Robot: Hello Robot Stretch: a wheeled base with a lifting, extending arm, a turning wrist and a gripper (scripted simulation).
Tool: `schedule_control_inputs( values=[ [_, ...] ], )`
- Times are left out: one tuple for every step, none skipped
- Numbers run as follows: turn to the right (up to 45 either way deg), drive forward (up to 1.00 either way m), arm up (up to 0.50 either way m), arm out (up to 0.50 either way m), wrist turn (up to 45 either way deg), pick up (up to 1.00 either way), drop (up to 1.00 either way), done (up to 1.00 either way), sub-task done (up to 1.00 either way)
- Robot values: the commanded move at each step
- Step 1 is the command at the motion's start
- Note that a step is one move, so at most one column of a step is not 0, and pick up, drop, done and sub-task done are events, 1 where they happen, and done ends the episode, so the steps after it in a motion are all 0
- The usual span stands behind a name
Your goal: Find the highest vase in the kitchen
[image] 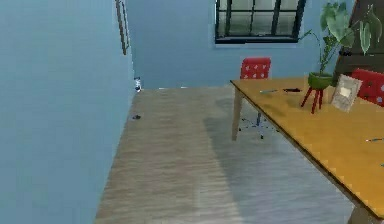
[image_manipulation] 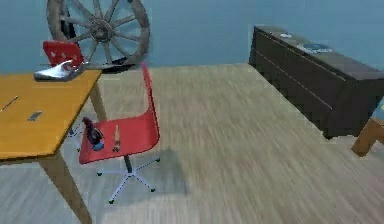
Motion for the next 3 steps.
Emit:
schedule_control_inputs(
  values=[
    [0.0, 0.10, 0.00, 0.00, 0.0, 0.00, 0.00, 0.00, 0.00],
    [-6.0, 0.00, 0.00, 0.00, 0.0, 0.00, 0.00, 0.00, 0.00],
    [0.0, 1.00, 0.00, 0.00, 0.0, 0.00, 0.00, 0.00, 0.00]
  ],
)
